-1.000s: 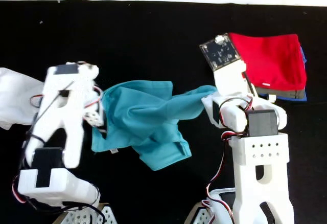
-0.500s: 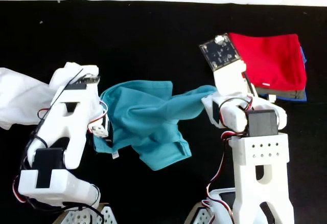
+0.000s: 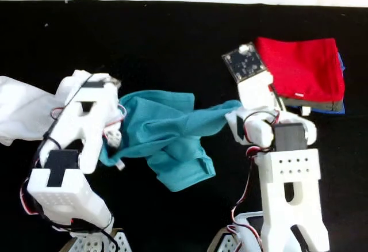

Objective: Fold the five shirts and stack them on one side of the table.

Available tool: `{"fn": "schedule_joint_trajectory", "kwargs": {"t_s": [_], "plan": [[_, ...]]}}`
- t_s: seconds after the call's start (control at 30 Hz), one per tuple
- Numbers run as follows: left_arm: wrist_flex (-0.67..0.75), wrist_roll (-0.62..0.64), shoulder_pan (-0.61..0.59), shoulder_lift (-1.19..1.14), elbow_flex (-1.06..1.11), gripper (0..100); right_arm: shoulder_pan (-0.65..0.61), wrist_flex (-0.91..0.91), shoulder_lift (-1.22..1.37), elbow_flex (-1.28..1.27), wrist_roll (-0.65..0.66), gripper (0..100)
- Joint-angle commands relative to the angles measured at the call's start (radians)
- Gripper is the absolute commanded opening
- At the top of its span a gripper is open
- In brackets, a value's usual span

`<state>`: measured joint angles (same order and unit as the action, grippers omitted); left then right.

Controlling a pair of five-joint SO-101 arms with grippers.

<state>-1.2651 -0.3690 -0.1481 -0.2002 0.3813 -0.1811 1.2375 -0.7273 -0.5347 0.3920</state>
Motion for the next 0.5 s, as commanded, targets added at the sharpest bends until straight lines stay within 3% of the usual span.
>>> {"fn": "schedule_joint_trajectory", "kwargs": {"t_s": [0.0, 0.13, 0.27, 0.47], "plan": [[-0.14, 0.008, 0.012, 0.081, -0.166, 1, 0.031, -0.12, -0.016, -0.062, 0.003, 0.5], [-0.305, 0.008, 0.013, 0.2, -0.392, 1, 0.076, -0.255, -0.016, -0.048, 0.006, 0.5], [-0.428, 0.008, 0.013, 0.285, -0.639, 1, 0.087, -0.263, -0.016, 0.116, 0.008, 0.5], [-0.488, 0.052, 0.01, 0.389, -0.963, 1, 0.11, -0.268, -0.015, 0.392, 0.008, 0.5]]}}
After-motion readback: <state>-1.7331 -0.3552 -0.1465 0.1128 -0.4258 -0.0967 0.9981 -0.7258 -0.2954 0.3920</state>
